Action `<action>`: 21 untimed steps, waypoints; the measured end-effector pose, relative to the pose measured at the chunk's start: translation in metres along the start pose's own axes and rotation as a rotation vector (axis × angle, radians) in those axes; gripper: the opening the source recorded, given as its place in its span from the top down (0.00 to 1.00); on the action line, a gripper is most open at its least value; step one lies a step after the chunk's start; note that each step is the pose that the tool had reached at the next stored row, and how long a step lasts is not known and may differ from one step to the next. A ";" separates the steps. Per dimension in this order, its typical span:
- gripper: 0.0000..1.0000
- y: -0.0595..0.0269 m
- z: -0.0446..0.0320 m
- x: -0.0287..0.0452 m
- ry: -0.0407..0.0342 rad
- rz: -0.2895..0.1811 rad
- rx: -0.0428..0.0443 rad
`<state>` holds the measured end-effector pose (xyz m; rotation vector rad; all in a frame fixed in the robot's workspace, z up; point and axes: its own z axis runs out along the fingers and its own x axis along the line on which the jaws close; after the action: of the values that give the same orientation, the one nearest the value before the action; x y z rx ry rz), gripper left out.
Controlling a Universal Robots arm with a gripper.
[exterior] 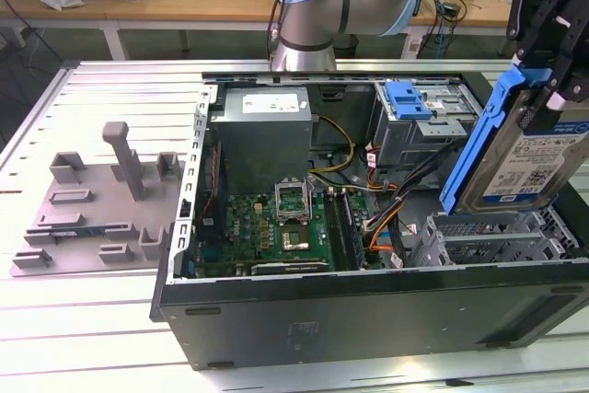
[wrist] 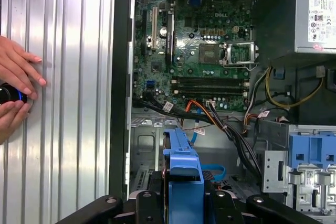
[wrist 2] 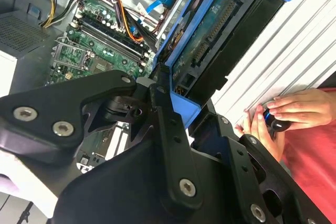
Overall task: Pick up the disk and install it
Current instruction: 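Insert the disk into the insertion slot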
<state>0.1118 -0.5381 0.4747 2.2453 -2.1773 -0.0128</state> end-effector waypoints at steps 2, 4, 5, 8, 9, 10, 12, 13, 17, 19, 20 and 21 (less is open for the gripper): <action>0.63 0.0000 0.0004 0.0001 0.0000 0.000 0.0000; 0.63 0.0000 0.0010 0.0003 -0.0001 0.000 0.0000; 0.63 0.0000 0.0012 0.0004 0.0000 0.000 0.0000; 0.63 0.0000 0.0017 0.0008 0.0000 0.000 0.0000; 0.63 0.0001 0.0018 0.0009 0.0000 0.000 0.0000; 0.63 0.0000 0.0022 0.0012 0.0000 0.000 0.0000; 0.63 0.0000 0.0027 0.0015 0.0000 0.000 0.0000; 0.63 0.0000 0.0031 0.0016 -0.0001 0.000 0.0000; 0.63 0.0000 0.0041 0.0017 -0.0002 0.001 0.0000; 0.63 0.0000 0.0044 0.0017 -0.0001 0.005 0.0000; 0.63 -0.0001 0.0048 0.0016 -0.0002 0.008 0.0000; 0.63 0.0000 0.0050 0.0016 -0.0002 0.011 0.0000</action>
<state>0.1118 -0.5398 0.4698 2.2328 -2.1902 -0.0129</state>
